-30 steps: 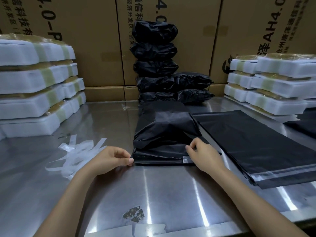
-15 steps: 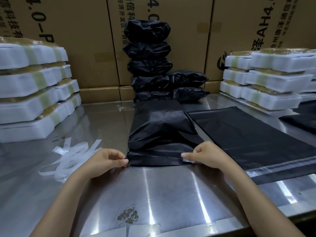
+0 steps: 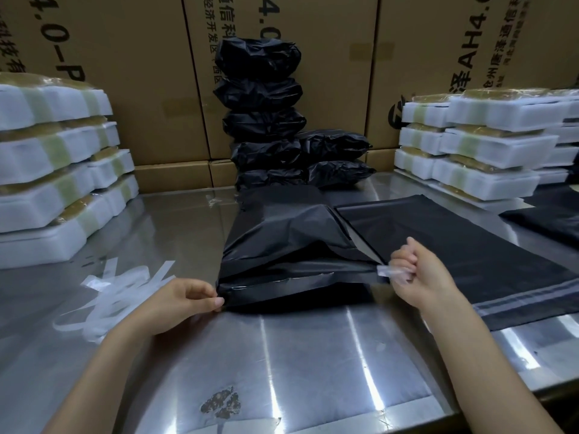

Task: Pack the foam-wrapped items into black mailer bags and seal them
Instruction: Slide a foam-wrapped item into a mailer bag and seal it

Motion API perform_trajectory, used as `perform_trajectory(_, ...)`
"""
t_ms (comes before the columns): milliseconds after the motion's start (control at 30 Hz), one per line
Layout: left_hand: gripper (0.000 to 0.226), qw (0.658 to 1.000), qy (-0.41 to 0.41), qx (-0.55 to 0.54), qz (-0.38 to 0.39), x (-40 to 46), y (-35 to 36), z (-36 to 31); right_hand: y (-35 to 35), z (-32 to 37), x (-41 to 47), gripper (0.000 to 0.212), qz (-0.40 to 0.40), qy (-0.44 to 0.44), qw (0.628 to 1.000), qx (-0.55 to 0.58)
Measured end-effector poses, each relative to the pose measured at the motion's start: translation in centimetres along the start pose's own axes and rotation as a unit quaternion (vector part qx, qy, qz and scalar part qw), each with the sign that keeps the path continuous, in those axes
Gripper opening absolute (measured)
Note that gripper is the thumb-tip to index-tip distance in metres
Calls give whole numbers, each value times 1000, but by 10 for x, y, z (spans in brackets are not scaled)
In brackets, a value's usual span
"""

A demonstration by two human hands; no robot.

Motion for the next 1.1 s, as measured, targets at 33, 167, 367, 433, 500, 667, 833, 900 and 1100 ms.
perform_trajectory(33, 15, 1000, 0, 8, 1, 0, 0, 0, 2, 3, -2, 49, 32, 25, 998, 48)
perform_trajectory(167, 9, 999, 3, 21, 41, -3, 2, 0, 11, 22, -11, 52, 128, 22, 978, 165)
perform_trajectory(367, 14, 996, -36, 77, 38, -14, -12, -1, 22, 26, -21, 48, 145, -18, 976, 163)
perform_trajectory(433, 12, 987, -8, 152, -42, -17, -18, -14, 37, 10, -30, 45, 167, -3, 981, 95)
perform_trajectory(500, 15, 971, 57, 154, -175, -25, -22, -46, 58, -11, -42, 39, 196, 24, 980, 29)
perform_trajectory(667, 77, 912, 349, 120, -176, -59, 27, -149, 114, -97, -73, 30, 274, 160, 939, -131)
perform_trajectory(833, 59, 882, 376, 215, -183, -65, 44, -162, 128, -135, -90, 31, 324, 219, 888, -242)
perform_trajectory(900, 48, 857, 398, 213, -251, -69, 26, -162, 131, -142, -98, 35, 353, 243, 866, -259)
perform_trajectory(1100, 34, 895, 345, 122, -255, -59, 2, -148, 116, -158, -88, 34, 358, 232, 826, -368)
Point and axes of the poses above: each hand's wrist, its own x-axis towards the middle knuckle, its own y-axis out of the palm, z = x × y, the point moved 7 cm from there along x, towards the middle knuckle, and after that the axes turned 8 degrees about -z, right-handed, at the moved point
